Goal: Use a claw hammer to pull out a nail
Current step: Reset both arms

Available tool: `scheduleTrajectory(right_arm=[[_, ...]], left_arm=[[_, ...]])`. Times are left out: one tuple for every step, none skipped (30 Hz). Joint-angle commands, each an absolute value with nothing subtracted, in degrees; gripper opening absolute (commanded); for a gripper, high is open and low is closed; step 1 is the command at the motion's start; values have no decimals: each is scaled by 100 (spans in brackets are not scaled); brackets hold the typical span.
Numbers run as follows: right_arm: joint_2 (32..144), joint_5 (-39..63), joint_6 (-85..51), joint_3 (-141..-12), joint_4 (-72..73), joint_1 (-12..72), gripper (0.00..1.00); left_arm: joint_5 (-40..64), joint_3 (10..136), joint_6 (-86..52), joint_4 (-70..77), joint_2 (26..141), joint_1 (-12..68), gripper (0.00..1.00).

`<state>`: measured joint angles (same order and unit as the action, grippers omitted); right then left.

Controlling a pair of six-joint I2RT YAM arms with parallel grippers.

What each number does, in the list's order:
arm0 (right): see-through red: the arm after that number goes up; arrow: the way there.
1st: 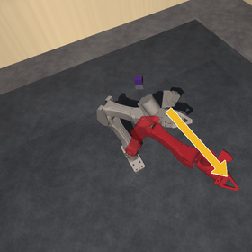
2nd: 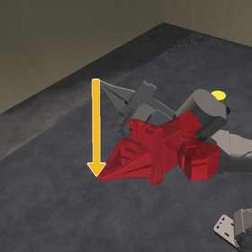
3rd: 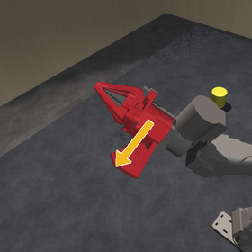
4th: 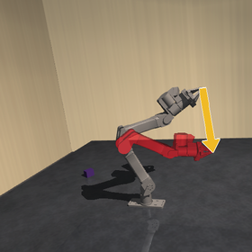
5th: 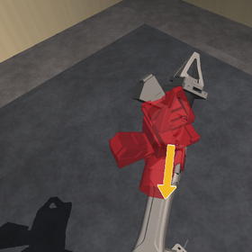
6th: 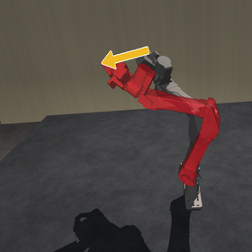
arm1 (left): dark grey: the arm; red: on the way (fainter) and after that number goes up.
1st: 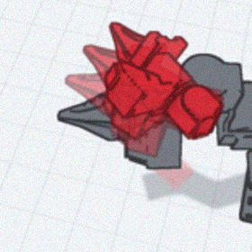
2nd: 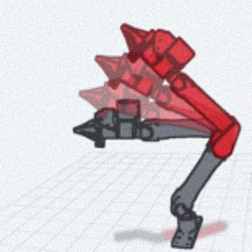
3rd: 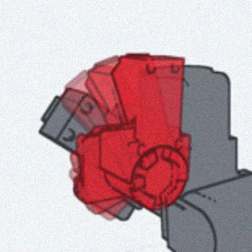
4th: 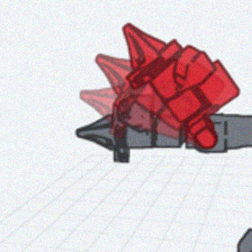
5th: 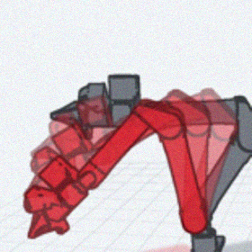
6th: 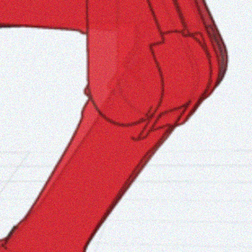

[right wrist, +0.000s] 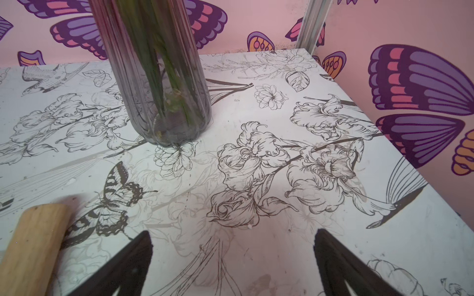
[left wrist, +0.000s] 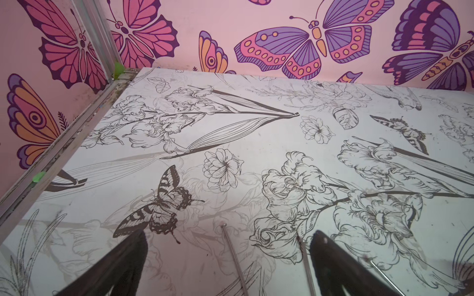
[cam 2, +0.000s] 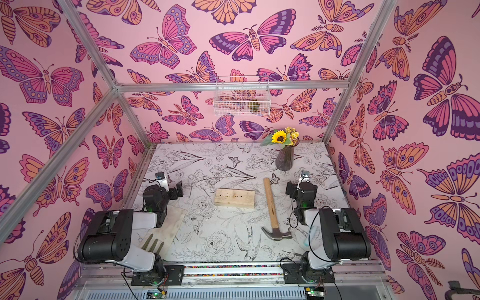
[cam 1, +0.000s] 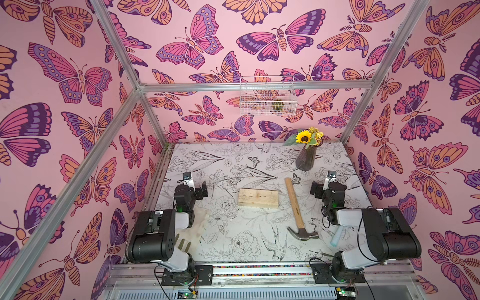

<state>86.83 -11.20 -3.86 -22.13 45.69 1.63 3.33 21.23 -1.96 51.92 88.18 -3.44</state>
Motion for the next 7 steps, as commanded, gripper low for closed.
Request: scheduleTrajectory(right_arm=[[8611,-1031,-404,-2285,4627,149,99],[8626,-1028,-404,-2307,4612,154,99],[8643,-1011,-397,-2335,4577,150,99],[8648,-1002,-391,-2338,4577,152,99],[8629,-1010,-395,-2323,4579,150,99],[8606,-1009,-388,-2299,4598,149,99],[8596,-1005,-395,-2269,4644,149,99]], left_arm=[[229,2106,-107,5128,8808,-334,100],[229,2060,-98,5301,8871,-338,100],[228,2072,-97,5263,8867,-334,100],[229,2100,-105,5130,8829,-334,100],[224,2119,-105,5088,8810,-334,100],[220,2101,-113,5151,8816,-334,100],[227,2079,-103,5246,8848,-334,100]])
